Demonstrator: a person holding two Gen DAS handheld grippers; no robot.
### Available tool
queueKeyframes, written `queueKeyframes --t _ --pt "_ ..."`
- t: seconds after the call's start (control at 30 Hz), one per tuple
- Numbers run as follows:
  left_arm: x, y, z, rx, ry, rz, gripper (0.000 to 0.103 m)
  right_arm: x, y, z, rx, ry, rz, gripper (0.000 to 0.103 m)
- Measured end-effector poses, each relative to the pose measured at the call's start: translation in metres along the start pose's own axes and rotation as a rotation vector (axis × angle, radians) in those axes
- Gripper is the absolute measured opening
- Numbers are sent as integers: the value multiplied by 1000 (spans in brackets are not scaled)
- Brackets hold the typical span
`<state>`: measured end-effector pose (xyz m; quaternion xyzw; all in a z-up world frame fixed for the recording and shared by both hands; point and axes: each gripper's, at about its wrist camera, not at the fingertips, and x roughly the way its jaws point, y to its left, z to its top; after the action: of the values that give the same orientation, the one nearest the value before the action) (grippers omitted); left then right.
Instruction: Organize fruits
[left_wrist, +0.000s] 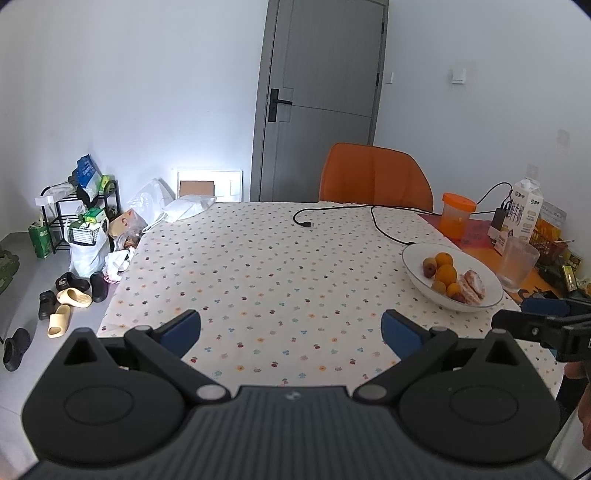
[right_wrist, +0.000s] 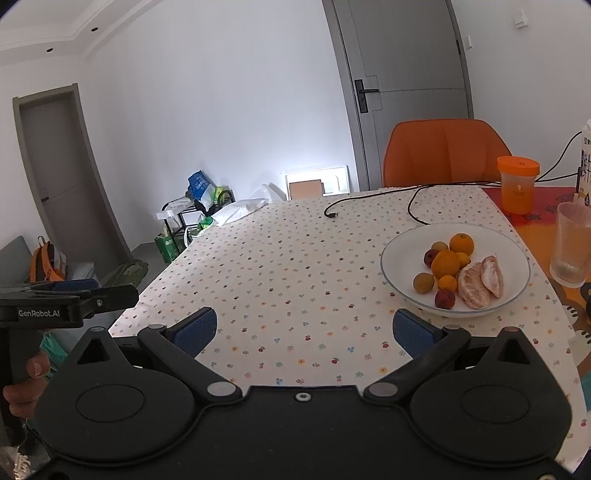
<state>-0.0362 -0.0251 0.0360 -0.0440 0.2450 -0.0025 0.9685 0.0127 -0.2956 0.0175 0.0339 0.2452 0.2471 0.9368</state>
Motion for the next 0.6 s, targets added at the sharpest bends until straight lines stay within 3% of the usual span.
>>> queueKeyframes --t 0.6 --pt "1 2 -1 0 5 4 103 2 -2 -1 2 6 -1 103"
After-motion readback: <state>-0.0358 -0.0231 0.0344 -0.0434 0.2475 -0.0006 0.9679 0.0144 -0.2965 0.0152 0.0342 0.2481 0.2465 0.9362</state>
